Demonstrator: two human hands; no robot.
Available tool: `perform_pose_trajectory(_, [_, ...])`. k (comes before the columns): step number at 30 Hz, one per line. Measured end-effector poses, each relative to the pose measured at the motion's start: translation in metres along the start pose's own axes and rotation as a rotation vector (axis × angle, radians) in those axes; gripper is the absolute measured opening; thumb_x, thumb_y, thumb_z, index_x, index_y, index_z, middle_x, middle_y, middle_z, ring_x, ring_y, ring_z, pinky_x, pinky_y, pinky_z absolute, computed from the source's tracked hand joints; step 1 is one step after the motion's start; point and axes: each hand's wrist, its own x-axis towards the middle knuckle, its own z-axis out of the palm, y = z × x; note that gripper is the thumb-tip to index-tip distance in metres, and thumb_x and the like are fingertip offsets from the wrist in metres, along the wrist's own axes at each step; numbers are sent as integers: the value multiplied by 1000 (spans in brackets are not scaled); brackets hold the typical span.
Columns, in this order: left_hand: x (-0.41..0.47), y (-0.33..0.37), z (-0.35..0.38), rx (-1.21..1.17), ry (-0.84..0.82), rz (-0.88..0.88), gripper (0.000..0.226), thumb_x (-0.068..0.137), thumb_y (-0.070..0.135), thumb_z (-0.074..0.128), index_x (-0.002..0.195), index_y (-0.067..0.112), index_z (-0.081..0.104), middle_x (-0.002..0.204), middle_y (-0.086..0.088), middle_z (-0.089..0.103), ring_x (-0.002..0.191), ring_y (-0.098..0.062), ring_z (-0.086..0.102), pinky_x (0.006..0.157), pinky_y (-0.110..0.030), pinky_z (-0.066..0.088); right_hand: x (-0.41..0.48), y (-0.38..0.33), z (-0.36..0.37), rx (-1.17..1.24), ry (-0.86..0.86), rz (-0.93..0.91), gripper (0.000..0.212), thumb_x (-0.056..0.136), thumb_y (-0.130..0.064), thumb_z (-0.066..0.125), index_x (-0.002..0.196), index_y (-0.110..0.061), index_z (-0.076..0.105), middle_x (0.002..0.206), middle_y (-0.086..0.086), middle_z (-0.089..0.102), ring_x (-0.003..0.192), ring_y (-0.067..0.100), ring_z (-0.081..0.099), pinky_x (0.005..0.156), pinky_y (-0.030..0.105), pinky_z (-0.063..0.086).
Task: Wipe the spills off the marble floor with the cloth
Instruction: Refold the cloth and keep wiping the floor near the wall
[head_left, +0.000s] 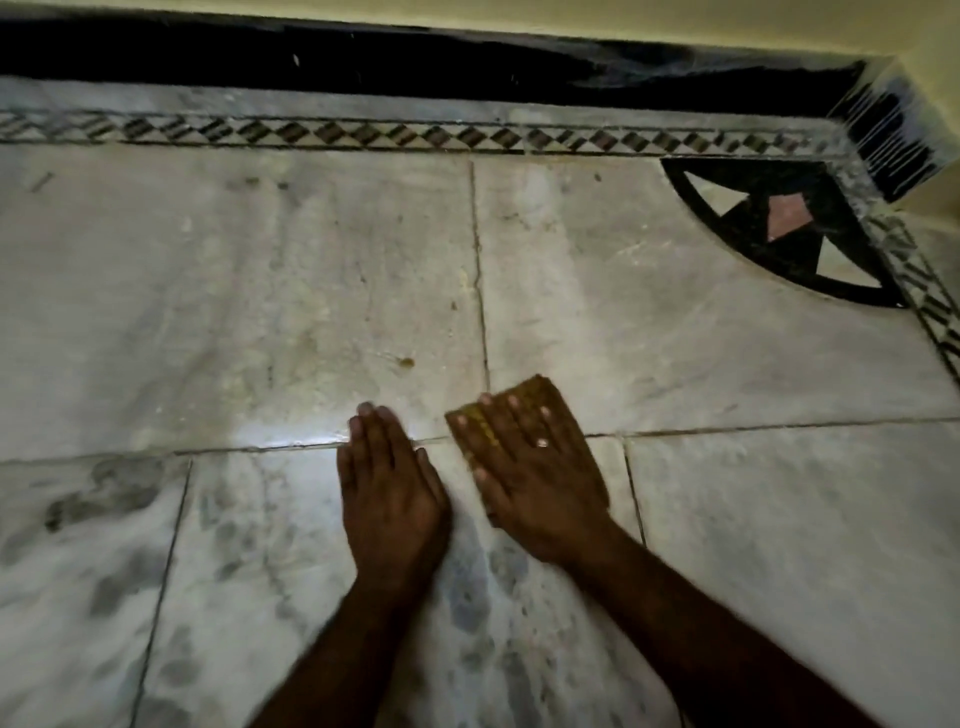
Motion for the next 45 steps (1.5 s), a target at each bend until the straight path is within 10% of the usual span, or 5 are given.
perform_pose_trajectory(6, [1,1,5,16,24,-39,61,104,27,25,155,-6,16,164,-25,15,154,-36,15,126,-46,7,77,13,8,-6,14,307,55,109,-39,33,162,-25,34,166,13,37,152,38,36,127,57,20])
perform_pose_trajectory(12, [0,-3,4,-62,16,-61,68,95,18,30,154,-10,11,162,-32,10,153,-42,9,124,-54,15,124,-63,3,249,-244,-115,64,102,-50,14,163,-32,24,173,4,20,161,29,14,128,41,-9])
perform_pose_trajectory(28, [2,-10,-6,-598,213,-119,66,101,32,25,157,1,10,166,-11,8,156,-17,3,126,-33,-2,113,-53,10,188,-237,-372,57,105,-45,29,159,-30,39,166,6,40,154,32,33,128,51,16])
perform_pose_trajectory(39, [3,-7,-9,-431,89,-52,65,99,28,22,156,-3,19,164,-21,20,153,-33,17,126,-44,4,-84,127,-18,-1,-136,295,54,107,-37,32,157,-20,42,161,17,44,146,42,45,119,52,29])
perform_pose_trajectory(45, [2,2,-12,-314,-70,133,61,99,28,26,154,1,31,163,-16,29,153,-28,21,126,-40,5,-135,107,-14,-71,-258,621,64,111,-50,25,159,-10,38,161,32,35,144,59,36,116,76,23])
